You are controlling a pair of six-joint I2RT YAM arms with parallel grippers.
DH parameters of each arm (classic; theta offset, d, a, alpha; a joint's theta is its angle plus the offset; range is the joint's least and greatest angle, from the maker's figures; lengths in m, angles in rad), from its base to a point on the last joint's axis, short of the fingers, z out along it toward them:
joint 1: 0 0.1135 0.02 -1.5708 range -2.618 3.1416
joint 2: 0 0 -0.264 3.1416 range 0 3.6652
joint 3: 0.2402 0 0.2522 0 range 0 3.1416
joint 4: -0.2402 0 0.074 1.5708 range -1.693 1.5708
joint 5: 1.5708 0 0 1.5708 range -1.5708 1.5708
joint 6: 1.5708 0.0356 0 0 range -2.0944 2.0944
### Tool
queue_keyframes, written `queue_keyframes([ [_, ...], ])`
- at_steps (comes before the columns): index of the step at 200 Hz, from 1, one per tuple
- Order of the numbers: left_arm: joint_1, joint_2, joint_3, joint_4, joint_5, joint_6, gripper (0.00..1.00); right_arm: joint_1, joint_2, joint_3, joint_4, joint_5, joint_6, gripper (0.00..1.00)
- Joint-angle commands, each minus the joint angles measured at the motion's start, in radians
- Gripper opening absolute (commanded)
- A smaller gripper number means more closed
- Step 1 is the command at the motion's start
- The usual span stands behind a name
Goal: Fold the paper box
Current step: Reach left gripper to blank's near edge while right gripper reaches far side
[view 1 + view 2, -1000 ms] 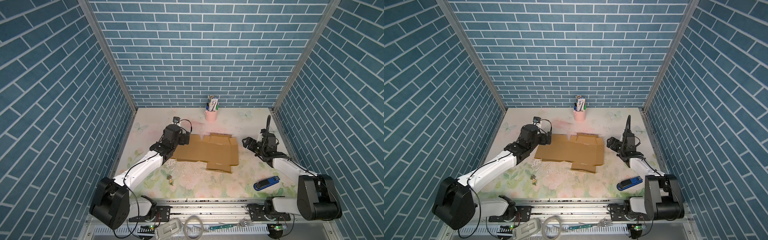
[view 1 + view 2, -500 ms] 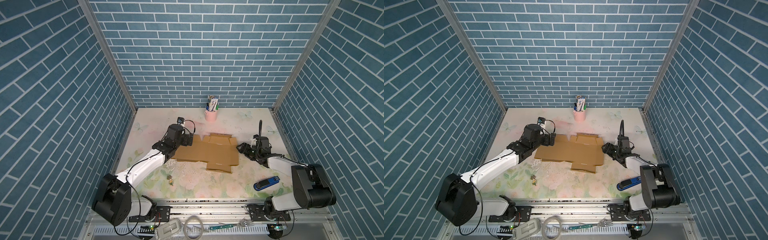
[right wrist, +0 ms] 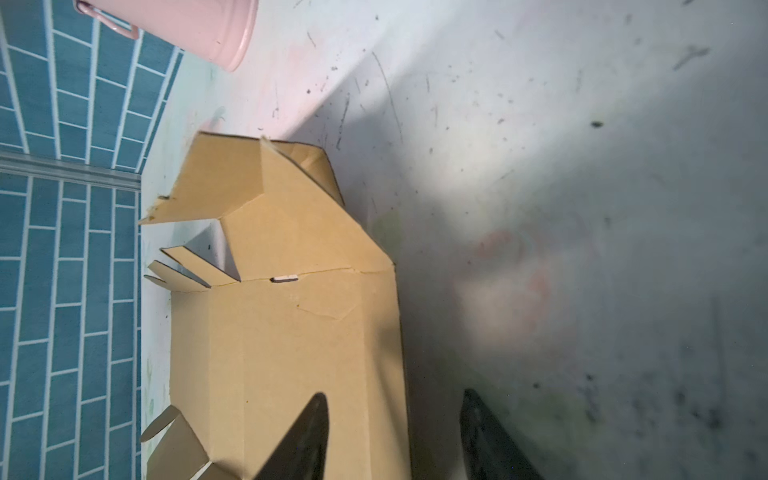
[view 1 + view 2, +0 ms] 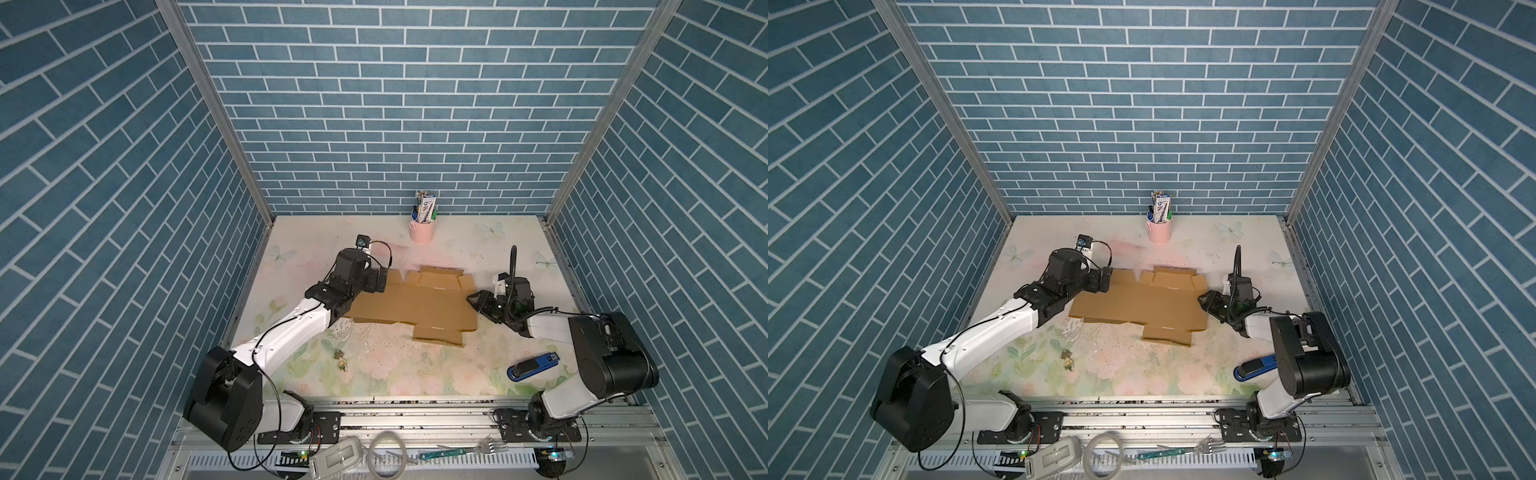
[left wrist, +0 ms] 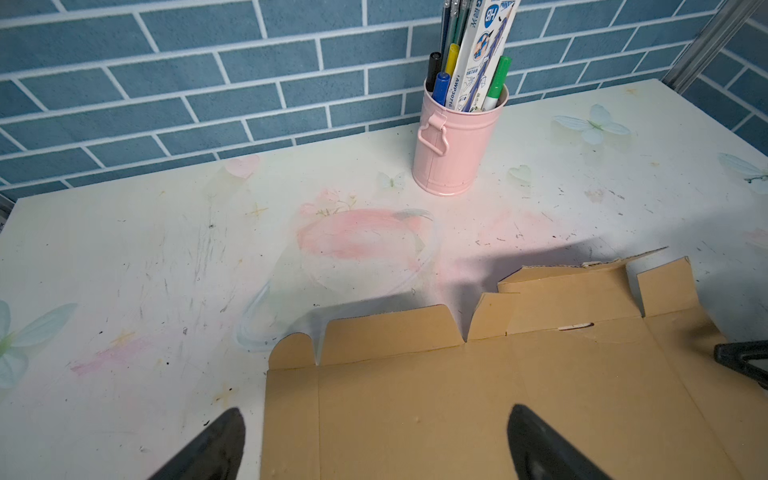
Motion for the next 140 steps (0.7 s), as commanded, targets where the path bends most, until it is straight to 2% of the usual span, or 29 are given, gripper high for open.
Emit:
queue_keyframes([
  [1,-0.019,-0.003,0.02,-0.012,-0.012,0.023,0.99,0.009,0.036,-0.025,0.115,-0.043,0.056,0.39],
  [52,-0.033,-0.004,0.022,-0.016,-0.02,0.035,1.0,0.017,0.049,-0.024,0.156,-0.03,0.048,0.17],
  [79,-0.045,-0.007,0.013,-0.007,-0.027,0.055,1.0,0.018,0.033,0.017,0.103,-0.02,0.014,0.07],
  [115,-0.087,-0.007,0.01,-0.011,-0.039,0.125,1.0,0.018,-0.038,0.128,-0.15,0.051,-0.119,0.04],
  [140,-0.096,-0.02,0.007,-0.012,-0.051,0.128,1.0,0.02,-0.073,0.238,-0.362,0.098,-0.227,0.04],
])
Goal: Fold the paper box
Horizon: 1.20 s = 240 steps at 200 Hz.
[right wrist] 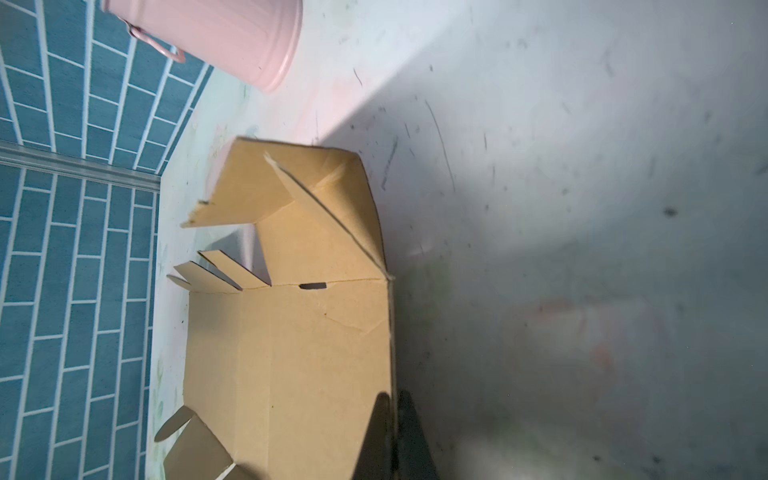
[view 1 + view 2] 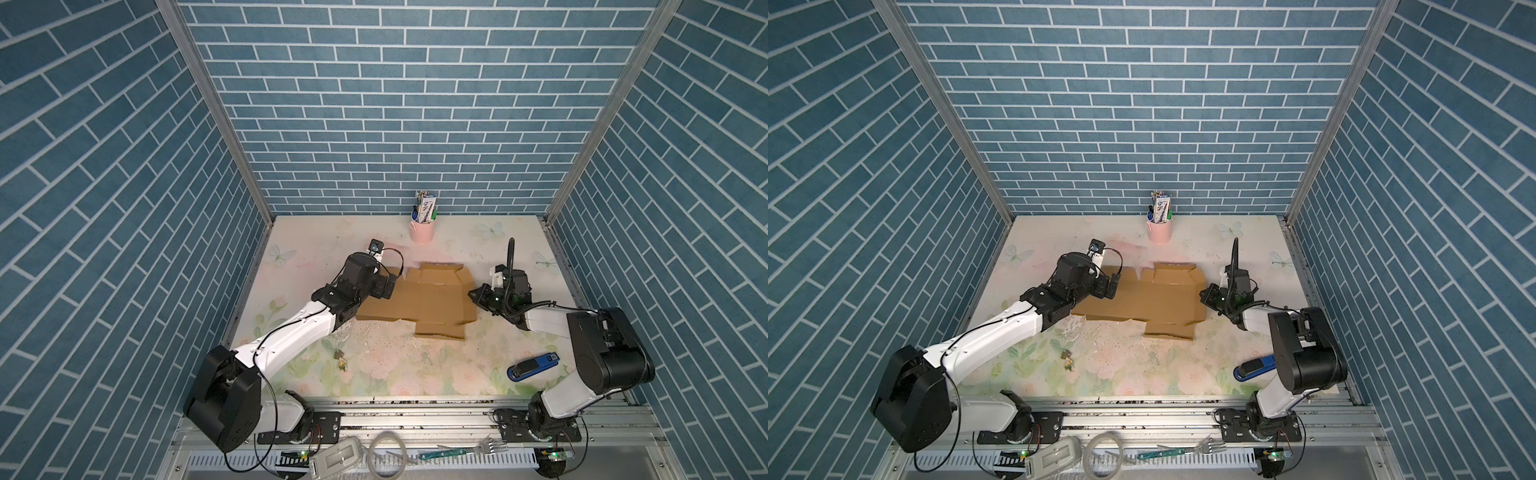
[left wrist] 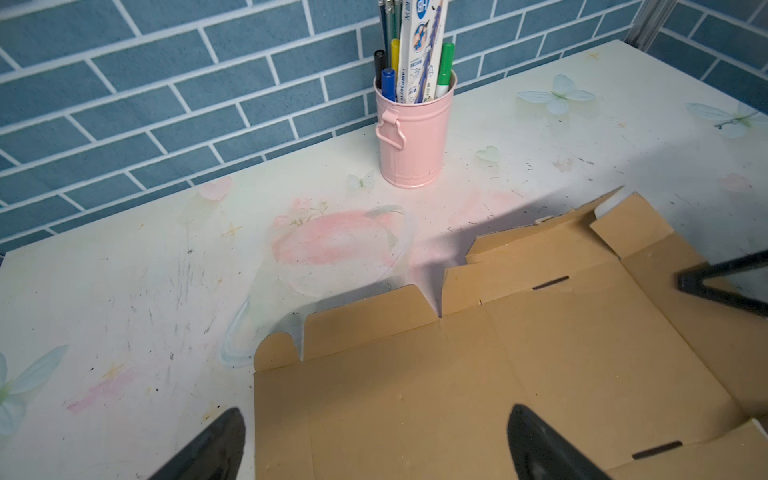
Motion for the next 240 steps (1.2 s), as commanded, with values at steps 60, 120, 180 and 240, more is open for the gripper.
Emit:
queue_keyframes([
  [60,-0.013,-0.035,0.015,0.033,-0.01,0.007,0.99,0.006,-0.069,0.354,-0.635,0.119,-0.41,0.04],
  [120,-0.024,0.092,0.088,0.178,0.144,0.063,1.0,0.02,-0.037,0.524,-0.805,0.169,-0.557,0.03],
  [180,-0.027,0.326,0.257,0.23,0.353,0.218,0.99,0.027,-0.013,0.618,-0.839,0.174,-0.701,0.03],
  [240,-0.026,0.536,0.39,0.301,0.461,0.318,0.97,0.065,0.017,0.688,-0.845,0.194,-0.825,0.0],
])
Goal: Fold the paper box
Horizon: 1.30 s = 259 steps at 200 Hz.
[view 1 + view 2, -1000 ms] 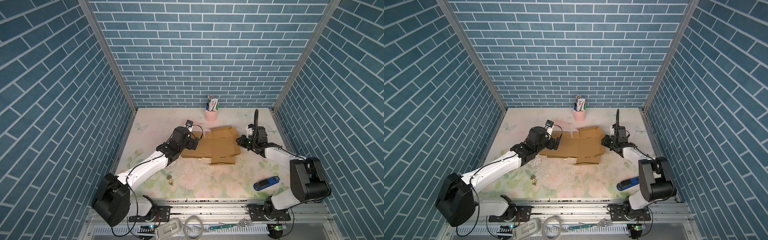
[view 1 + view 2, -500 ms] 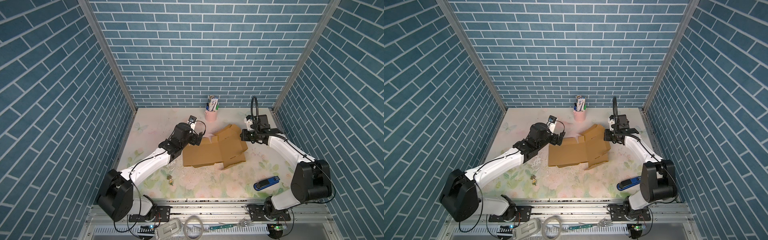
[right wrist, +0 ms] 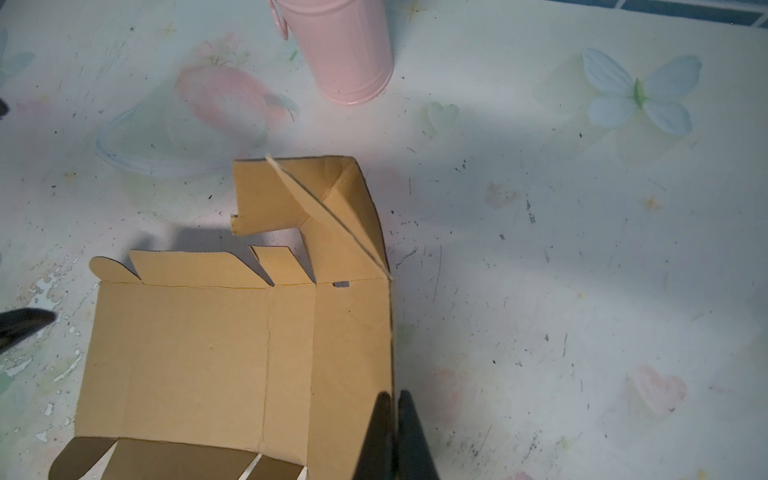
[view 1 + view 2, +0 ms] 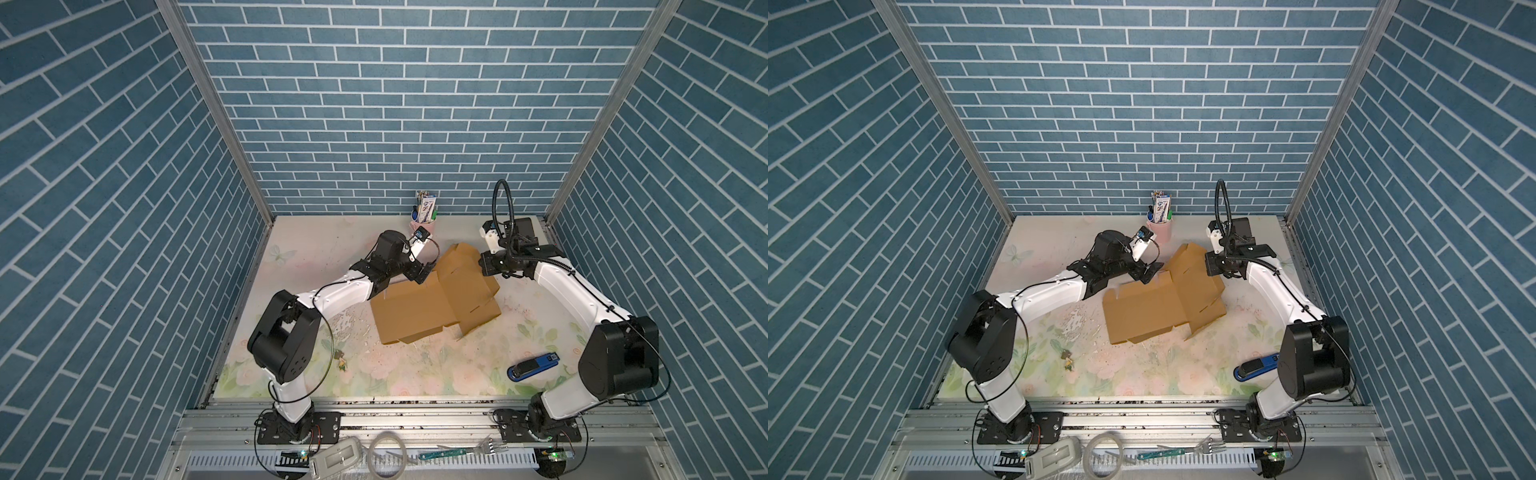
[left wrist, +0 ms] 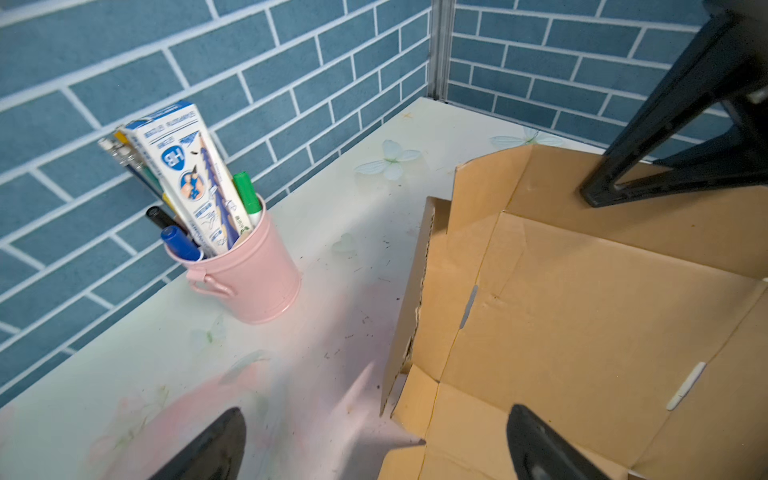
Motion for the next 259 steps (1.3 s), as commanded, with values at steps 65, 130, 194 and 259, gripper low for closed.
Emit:
queue_keyframes([
  [65,0.0,0.238,0.18,0.087,0.045,0.099,0.77,0.034,0.06,0.076,-0.016,0.025,-0.125,0.0],
  [130,0.0,0.299,0.25,0.085,0.071,0.078,0.33,0.037,0.053,0.078,0.002,0.057,-0.137,0.0],
  [194,-0.001,0.278,0.239,0.093,0.056,0.013,0.23,0.037,0.004,0.043,0.071,0.048,-0.101,0.0],
  [259,-0.006,0.235,0.166,0.173,0.024,-0.033,0.11,0.051,-0.028,0.036,0.113,0.027,-0.08,0.05],
])
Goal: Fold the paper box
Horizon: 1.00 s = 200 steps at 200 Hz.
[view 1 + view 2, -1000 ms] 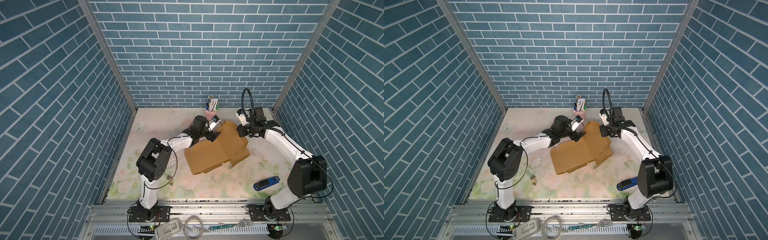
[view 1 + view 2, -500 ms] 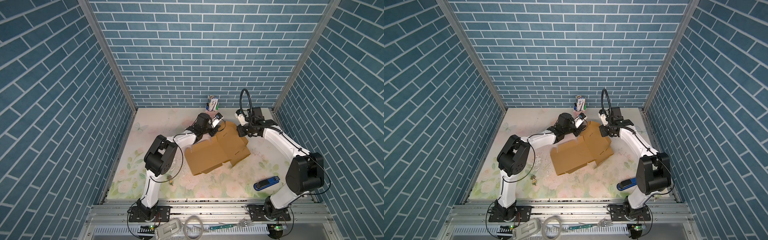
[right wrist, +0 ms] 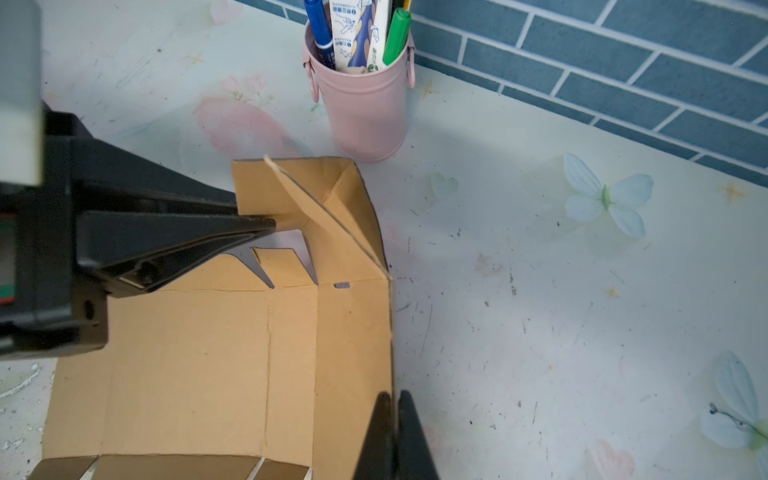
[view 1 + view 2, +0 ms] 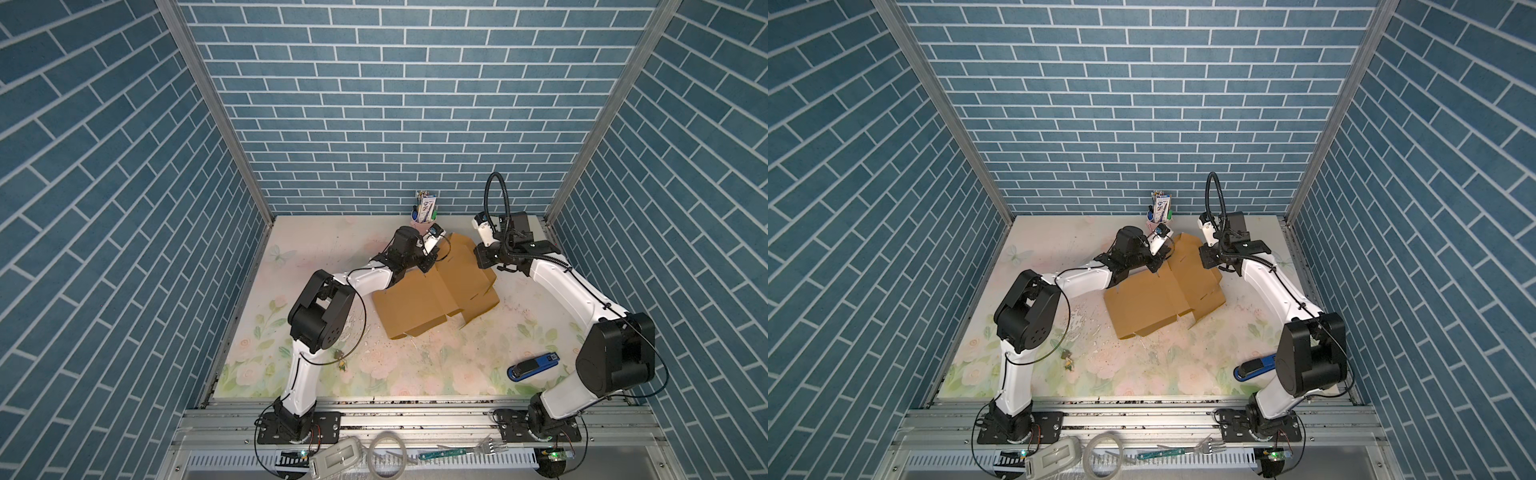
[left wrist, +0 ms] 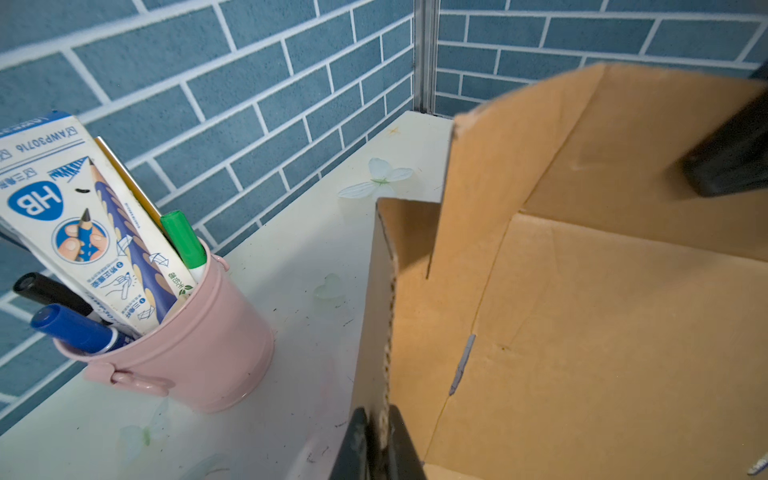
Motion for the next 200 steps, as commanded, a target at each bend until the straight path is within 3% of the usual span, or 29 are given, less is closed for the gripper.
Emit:
queue_keyframes([
  [1,-0.007,-0.046,-0.036,0.051,-0.02,-0.033,0.11,0.015,-0.038,0.001,0.026,-0.014,0.0,0.05],
  [23,-0.007,-0.064,-0.062,0.066,-0.049,-0.041,0.1,0.02,-0.045,0.011,0.033,-0.024,0.006,0.18],
  [47,-0.007,-0.089,-0.104,0.109,-0.079,-0.056,0.04,0.024,-0.061,0.018,0.049,-0.045,0.032,0.25],
  [89,-0.006,-0.094,-0.129,0.12,-0.085,-0.072,0.03,0.029,-0.075,0.018,0.063,-0.055,0.066,0.31],
  [99,-0.007,-0.089,-0.118,0.095,-0.076,-0.07,0.08,0.03,-0.077,0.018,0.054,-0.031,0.081,0.32],
  [124,0.001,-0.058,-0.035,-0.031,-0.01,-0.041,0.37,0.026,-0.072,-0.006,0.029,0.053,0.137,0.36],
  [139,0.002,-0.021,0.048,-0.149,0.036,-0.006,0.48,0.023,-0.065,-0.038,0.028,0.078,0.17,0.36],
  [165,-0.002,0.063,0.226,-0.373,0.086,0.075,0.55,0.003,-0.088,-0.122,0.054,0.14,0.235,0.36],
  [200,-0.016,0.201,0.472,-0.651,0.088,0.173,0.56,-0.045,-0.167,-0.257,0.109,0.129,0.355,0.36],
])
